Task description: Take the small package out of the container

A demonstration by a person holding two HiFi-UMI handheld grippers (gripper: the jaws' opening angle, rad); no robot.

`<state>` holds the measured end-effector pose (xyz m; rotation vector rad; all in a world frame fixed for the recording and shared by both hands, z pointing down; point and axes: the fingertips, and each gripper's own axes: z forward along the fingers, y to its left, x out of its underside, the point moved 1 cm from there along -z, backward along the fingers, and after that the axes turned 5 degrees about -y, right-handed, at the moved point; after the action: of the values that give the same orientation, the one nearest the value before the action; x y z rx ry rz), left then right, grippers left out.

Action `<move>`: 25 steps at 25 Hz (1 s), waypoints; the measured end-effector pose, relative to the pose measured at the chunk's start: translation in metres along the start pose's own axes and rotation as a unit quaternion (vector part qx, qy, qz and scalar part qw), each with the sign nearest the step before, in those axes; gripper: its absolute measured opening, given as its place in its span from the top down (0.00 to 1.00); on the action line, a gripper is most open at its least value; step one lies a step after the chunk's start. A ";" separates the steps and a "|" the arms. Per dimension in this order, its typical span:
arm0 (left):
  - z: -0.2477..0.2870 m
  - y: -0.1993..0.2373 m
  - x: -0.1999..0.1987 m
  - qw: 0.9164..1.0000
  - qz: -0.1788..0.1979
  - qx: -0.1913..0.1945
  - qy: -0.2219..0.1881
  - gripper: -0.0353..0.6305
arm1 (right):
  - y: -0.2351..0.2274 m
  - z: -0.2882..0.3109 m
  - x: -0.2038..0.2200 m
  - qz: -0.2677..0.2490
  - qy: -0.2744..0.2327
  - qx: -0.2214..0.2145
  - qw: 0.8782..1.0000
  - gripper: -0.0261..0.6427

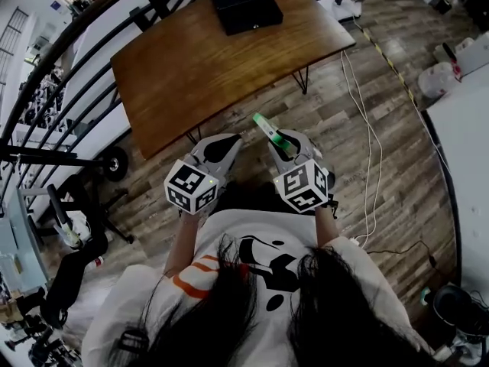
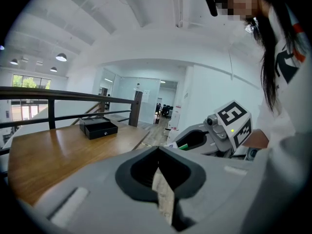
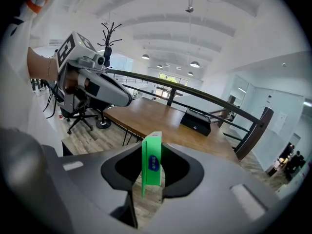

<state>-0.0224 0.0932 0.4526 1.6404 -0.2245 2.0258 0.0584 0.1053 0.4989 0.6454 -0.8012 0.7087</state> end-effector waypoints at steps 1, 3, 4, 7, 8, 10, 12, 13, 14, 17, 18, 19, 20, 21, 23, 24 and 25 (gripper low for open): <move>0.000 0.000 -0.002 1.000 0.001 0.003 -0.001 0.95 | 0.000 0.000 -0.002 0.001 0.000 0.001 1.000 0.78; -0.001 0.000 -0.005 1.000 0.003 0.009 -0.002 0.95 | 0.001 0.001 -0.006 0.003 -0.001 0.004 1.000 0.78; -0.003 0.001 -0.006 1.000 0.004 0.011 -0.002 0.95 | 0.002 0.002 -0.008 0.003 -0.001 0.006 1.000 0.78; -0.011 0.007 -0.005 1.000 0.006 0.016 0.002 0.95 | 0.009 0.005 -0.015 0.005 0.001 0.011 1.000 0.78; -0.014 0.009 -0.005 1.000 0.006 0.016 0.003 0.95 | 0.011 0.006 -0.017 0.006 0.002 0.012 1.000 0.78; -0.021 0.014 -0.004 1.000 0.006 0.017 0.005 0.95 | 0.017 0.008 -0.021 0.006 0.004 0.014 1.000 0.78; -0.026 0.018 -0.003 1.000 0.005 0.019 0.005 0.95 | 0.023 0.011 -0.023 0.006 0.008 0.014 1.000 0.78; -0.029 0.019 -0.002 1.000 0.004 0.020 0.006 0.95 | 0.026 0.012 -0.024 0.005 0.010 0.014 1.000 0.78; -0.032 0.020 -0.001 1.000 0.003 0.021 0.006 0.95 | 0.030 0.014 -0.024 0.004 0.012 0.013 1.000 0.78; -0.043 0.025 0.003 1.000 0.000 0.024 0.007 0.95 | 0.041 0.019 -0.029 0.002 0.017 0.012 1.000 0.78; -0.047 0.027 0.003 1.000 0.000 0.025 0.007 0.95 | 0.044 0.020 -0.032 0.001 0.018 0.012 1.000 0.78; -0.051 0.029 0.004 1.000 -0.001 0.026 0.007 0.95 | 0.048 0.021 -0.034 0.000 0.020 0.013 1.000 0.78; -0.054 0.031 0.004 1.000 -0.002 0.026 0.006 0.95 | 0.050 0.022 -0.036 -0.001 0.021 0.013 1.000 0.78; -0.057 0.032 0.005 1.000 -0.002 0.027 0.006 0.95 | 0.053 0.023 -0.037 -0.002 0.023 0.014 1.000 0.78; -0.063 0.034 0.005 1.000 -0.002 0.028 0.005 0.95 | 0.058 0.025 -0.039 -0.005 0.027 0.016 1.000 0.78; -0.065 0.036 0.005 1.000 -0.002 0.029 0.004 0.95 | 0.060 0.026 -0.040 -0.006 0.028 0.016 0.999 0.78; -0.068 0.037 0.006 1.000 -0.003 0.029 0.004 0.95 | 0.062 0.027 -0.041 -0.007 0.030 0.017 0.999 0.78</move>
<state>-0.0999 0.0931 0.4479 1.6660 -0.1595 2.0527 -0.0205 0.1098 0.4945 0.6569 -0.7306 0.7268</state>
